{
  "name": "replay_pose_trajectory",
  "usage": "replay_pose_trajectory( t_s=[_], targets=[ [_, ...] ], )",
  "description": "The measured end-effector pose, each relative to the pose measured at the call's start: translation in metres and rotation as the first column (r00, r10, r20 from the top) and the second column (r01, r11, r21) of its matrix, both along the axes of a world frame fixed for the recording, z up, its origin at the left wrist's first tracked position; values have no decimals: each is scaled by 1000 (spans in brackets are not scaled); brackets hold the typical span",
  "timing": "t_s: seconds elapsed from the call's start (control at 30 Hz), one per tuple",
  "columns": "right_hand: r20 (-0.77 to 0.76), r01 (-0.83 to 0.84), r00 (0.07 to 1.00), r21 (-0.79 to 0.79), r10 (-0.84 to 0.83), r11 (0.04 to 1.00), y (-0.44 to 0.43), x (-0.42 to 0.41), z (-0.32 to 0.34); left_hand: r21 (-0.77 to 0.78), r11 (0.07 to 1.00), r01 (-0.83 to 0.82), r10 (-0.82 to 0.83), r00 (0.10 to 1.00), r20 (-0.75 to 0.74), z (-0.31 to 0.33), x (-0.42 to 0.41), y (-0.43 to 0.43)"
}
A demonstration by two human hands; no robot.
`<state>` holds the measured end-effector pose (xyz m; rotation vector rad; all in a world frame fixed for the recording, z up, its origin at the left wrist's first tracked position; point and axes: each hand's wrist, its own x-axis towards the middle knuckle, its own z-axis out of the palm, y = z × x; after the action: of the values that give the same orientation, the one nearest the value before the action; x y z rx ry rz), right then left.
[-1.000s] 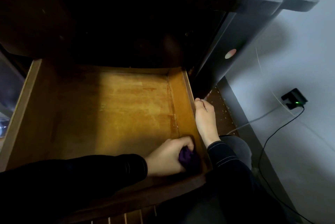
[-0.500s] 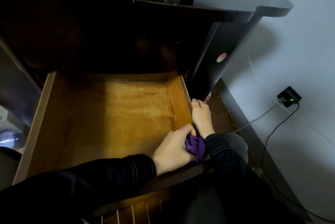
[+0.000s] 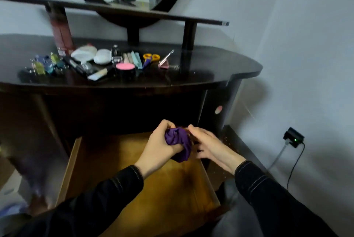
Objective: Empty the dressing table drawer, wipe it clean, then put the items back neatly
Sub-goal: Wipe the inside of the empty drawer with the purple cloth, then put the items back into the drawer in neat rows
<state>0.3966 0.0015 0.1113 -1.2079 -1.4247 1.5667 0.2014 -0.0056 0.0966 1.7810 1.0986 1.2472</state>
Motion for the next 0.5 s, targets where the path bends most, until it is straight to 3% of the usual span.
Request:
replay_pose_trajectory(
  t_s=[0.1, 0.17, 0.23, 0.3, 0.37, 0.5],
  targets=[
    [-143, -111, 984, -17, 107, 994, -4, -15, 30, 129, 992, 5, 3, 998, -62, 37, -5, 1],
    [-126, -34, 991, 28, 37, 999, -6, -26, 48, 260, 966, -11, 66, 977, -203, 58, -10, 3],
    [-98, 60, 994, 70, -53, 996, -5, -33, 61, 441, 897, -13, 204, 899, -388, 76, -16, 7],
    [-142, 151, 980, 72, -139, 986, -1, -35, 70, 518, 853, 58, 229, 851, -473, 92, -26, 13],
    [-205, 251, 950, 56, -235, 966, 3, -34, 80, 556, 824, 110, 228, 834, -503, 107, -39, 21],
    [-302, 397, 878, 24, -372, 917, 11, -25, 99, 742, 670, 28, 430, 800, -418, 126, -53, 44]
  ],
)
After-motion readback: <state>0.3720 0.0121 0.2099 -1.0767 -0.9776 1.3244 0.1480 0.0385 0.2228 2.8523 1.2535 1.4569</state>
